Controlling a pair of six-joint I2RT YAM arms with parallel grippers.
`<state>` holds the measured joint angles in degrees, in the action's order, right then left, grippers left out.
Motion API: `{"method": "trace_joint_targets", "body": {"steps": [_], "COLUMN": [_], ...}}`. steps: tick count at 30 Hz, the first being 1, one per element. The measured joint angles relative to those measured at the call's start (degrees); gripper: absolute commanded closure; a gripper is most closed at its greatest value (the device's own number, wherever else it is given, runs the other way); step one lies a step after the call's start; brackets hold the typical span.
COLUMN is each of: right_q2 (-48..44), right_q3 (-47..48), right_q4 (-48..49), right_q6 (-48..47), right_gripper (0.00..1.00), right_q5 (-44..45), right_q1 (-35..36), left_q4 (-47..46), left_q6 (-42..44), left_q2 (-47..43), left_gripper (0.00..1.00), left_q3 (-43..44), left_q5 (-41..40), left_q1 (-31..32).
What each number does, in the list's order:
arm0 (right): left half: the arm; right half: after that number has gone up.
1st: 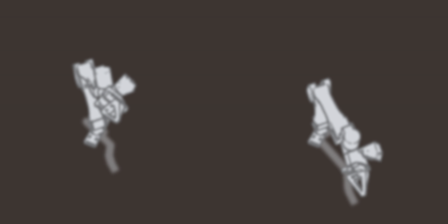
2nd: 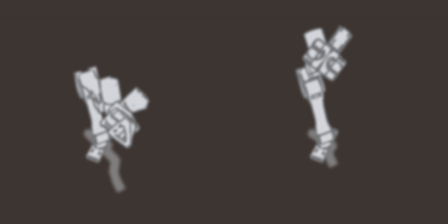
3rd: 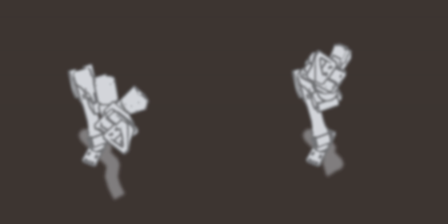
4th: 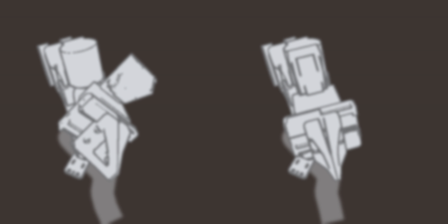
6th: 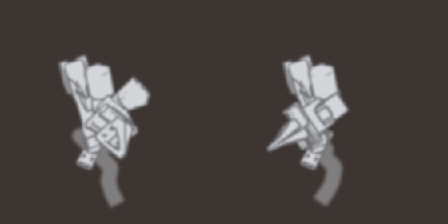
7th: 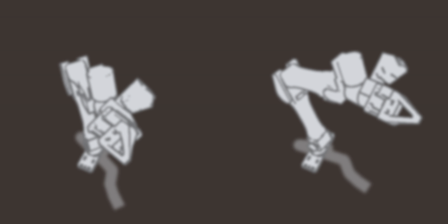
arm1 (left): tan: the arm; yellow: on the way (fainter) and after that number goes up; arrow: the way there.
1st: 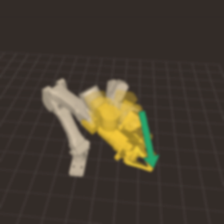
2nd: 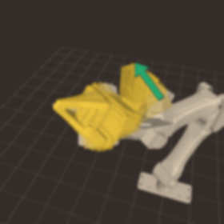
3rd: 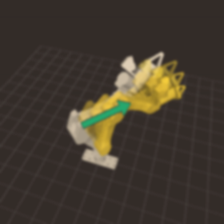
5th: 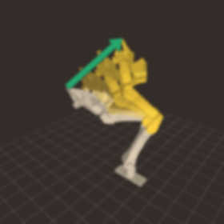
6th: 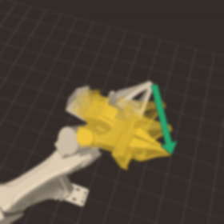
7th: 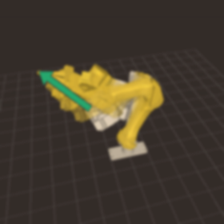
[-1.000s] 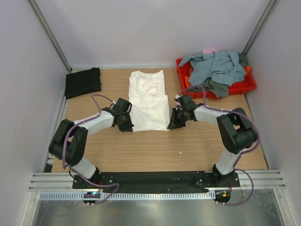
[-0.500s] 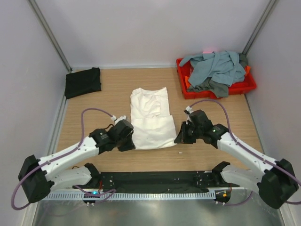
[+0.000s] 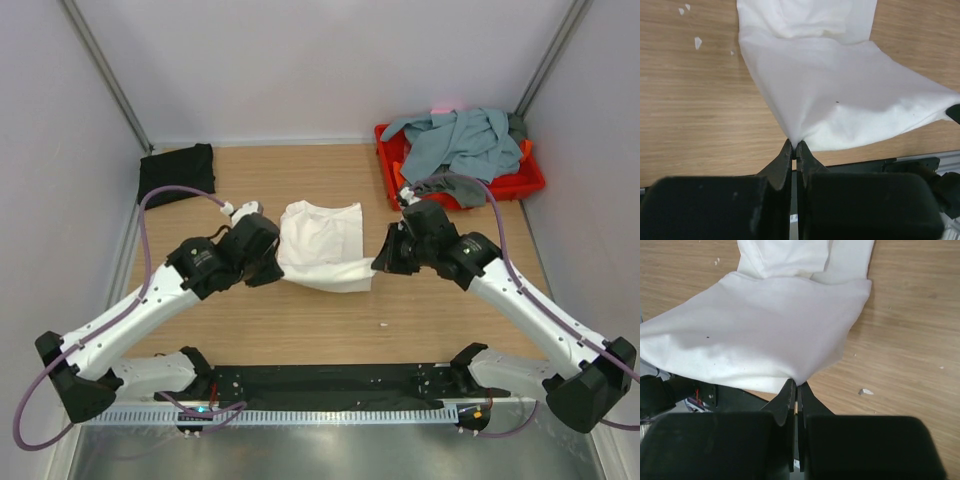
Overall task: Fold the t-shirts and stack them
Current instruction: Fold the tshirt, then neatly place the folded tshirt to the corner
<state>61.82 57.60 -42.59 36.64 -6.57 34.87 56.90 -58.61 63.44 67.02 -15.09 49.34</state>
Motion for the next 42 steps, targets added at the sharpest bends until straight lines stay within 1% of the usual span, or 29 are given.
{"method": "trace_joint_targets", "body": {"steps": [2, 7, 12, 14, 17, 18, 19, 20, 21, 22, 23, 24, 25, 26, 27, 28, 29, 30, 32, 33, 35, 37, 38, 40, 41, 42], "right_q2": [2.03, 5.9, 11.61, 14.95, 24.26, 28.11, 33.09, 38.77, 45.22, 50.49, 58.05, 65.7, 72.65, 77.75, 80.56, 81.33, 80.87, 78.01, 70.9, 66.71, 57.33, 48.57, 44.92, 39.52, 37.92, 37.16], "right_q3": [2.64, 4.52, 7.28, 10.05, 19.28, 23.47, 28.46, 34.07, 41.31, 47.34, 56.19, 66.25, 75.47, 81.59, 84.11, 83.65, 81.11, 75.49, 64.74, 59.36, 49.94, 42.97, 40.46, 36.04, 34.1, 32.44], "right_q4": [-0.22, -1.01, -1.2, -0.74, -0.94, -1.18, -1.05, -1.25, -2.56, -2.78, -4.44, -7.72, -9.27, -10.05, -10.99, -12.55, -12.83, -11.47, -10.45, -9.05, -7.32, -4.22, -2.58, 1.6, 3.67, 5.51], "right_q6": [-0.92, -2.8, -5.14, -6.38, -8.68, -9.33, -9.9, -10.4, -10.93, -12.07, -12.66, -12.83, -12.9, -13.09, -13.11, -13.07, -13.03, -12.5, -12.46, -12.39, -12.07, -11.65, -11.34, -10.8, -10.51, -10.38], "right_gripper": [0.99, 0.99, 0.99, 0.99, 0.99, 0.84, 0.61, 0.34, 0.29, 0.27, 0.25, 0.2, 0.19, 0.18, 0.18, 0.18, 0.18, 0.18, 0.18, 0.18, 0.2, 0.22, 0.27, 0.33, 0.43, 0.47], "right_q5": [1.57, 2.82, 0.98, -0.42, -2.71, -3.13, -3.72, -4.22, -4.35, -4.39, -4.28, -4.26, -4.17, -4.09, -3.8, -3.52, -3.15, -3.74, -3.39, -3.37, -3.54, -4.31, -4.81, -6.45, -7.63, -9.11], "right_q1": [-0.09, -0.7, -4.83, -7.45, -11.41, -12.44, -13.49, -14.36, -15.23, -15.89, -16.68, -17.31, -17.9, -18.18, -18.6, -18.97, -19.21, -19.37, -18.75, -18.51, -17.75, -16.52, -16.02, -14.82, -14.19, -13.62], "left_q4": [0.5, 0.79, 0.63, 0.24, -0.11, -0.33, 0.11, -0.37, 1.07, 1.4, 2.03, 3.15, 4.85, 6.43, 5.92, 6.08, 5.88, 5.4, 2.56, 2.67, 3.19, 2.58, 2.08, 0.09, -1.14, -2.64], "left_q6": [1.88, 5.18, 8.68, 10.4, 13.4, 14.43, 15.63, 17.03, 18.12, 18.97, 20.2, 20.65, 20.94, 21.27, 21.49, 21.64, 21.77, 21.79, 21.86, 21.97, 22.91, 23.74, 24.37, 25.14, 25.59, 26.01], "left_q2": [2.38, 6.67, 10.86, 13.81, 21.18, 24.37, 28.59, 33.42, 39.1, 44.22, 51.65, 59.56, 67.45, 75.03, 79.71, 81.37, 80.48, 79.03, 72.96, 69.75, 64.13, 59.32, 56.57, 50.66, 47.91, 45.27], "left_gripper": [1.0, 1.0, 1.0, 1.0, 0.98, 0.95, 0.76, 0.62, 0.47, 0.34, 0.33, 0.32, 0.31, 0.31, 0.31, 0.28, 0.25, 0.24, 0.23, 0.23, 0.24, 0.25, 0.25, 0.25, 0.25, 0.25], "left_q3": [2.67, 4.22, 7.26, 10.64, 18.64, 21.84, 25.97, 30.05, 36.17, 41.88, 50.25, 59.32, 69.57, 79.28, 83.6, 82.42, 77.15, 72.24, 58.53, 53.81, 50.03, 49.9, 49.72, 47.45, 45.22, 42.16], "left_q5": [-0.42, 0.66, 4.74, 6.84, 9.51, 10.36, 11.3, 11.91, 12.72, 13.77, 14.75, 16.13, 17.46, 18.99, 19.87, 20.57, 21.05, 21.35, 21.84, 21.94, 22.08, 22.03, 21.94, 21.57, 21.38, 21.16], "left_q1": [-1.62, -6.12, -11.87, -14.88, -19.52, -21.07, -22.95, -24.57, -26.6, -27.87, -29.64, -31.23, -32.68, -33.92, -34.91, -35.69, -36.48, -36.92, -37.2, -36.94, -35.91, -34.75, -34.23, -33.18, -32.89, -32.81]}}
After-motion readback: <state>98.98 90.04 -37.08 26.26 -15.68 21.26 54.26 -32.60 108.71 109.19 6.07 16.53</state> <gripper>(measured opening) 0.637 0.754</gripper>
